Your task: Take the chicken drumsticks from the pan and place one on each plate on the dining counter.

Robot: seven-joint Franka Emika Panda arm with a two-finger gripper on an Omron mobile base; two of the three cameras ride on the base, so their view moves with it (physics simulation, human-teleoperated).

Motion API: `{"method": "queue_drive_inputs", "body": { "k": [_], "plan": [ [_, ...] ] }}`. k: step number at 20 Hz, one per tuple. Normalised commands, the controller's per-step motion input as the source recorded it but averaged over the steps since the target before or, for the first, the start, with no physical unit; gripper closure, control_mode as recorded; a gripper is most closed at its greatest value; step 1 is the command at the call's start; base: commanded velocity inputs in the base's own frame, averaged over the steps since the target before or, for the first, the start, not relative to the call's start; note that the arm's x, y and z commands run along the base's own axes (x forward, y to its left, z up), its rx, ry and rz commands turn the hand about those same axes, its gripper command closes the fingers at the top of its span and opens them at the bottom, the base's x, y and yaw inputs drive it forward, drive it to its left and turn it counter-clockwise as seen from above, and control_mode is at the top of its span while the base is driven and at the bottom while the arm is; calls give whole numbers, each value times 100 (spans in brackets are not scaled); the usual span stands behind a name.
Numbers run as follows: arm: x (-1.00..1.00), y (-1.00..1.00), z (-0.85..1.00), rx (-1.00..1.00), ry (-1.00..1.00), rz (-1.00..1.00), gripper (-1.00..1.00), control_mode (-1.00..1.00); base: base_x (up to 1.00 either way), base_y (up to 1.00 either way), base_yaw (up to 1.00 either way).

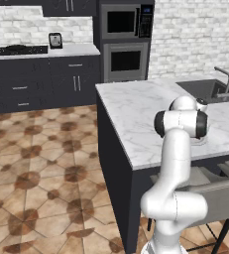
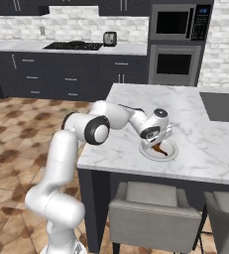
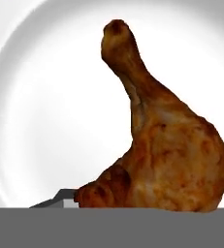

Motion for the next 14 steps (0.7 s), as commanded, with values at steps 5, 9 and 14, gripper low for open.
{"method": "queue_drive_inputs", "body": {
  "k": [5, 9, 14],
  "plan": [
    [-14, -6, 6, 2, -18, 0, -100, -100, 0, 0, 0],
    [-61, 0, 46, 0, -26, 0, -100, -100, 0, 0, 0],
    [-73, 16, 60, 0, -18, 0, -100, -100, 0, 0, 0]
  ]
}}
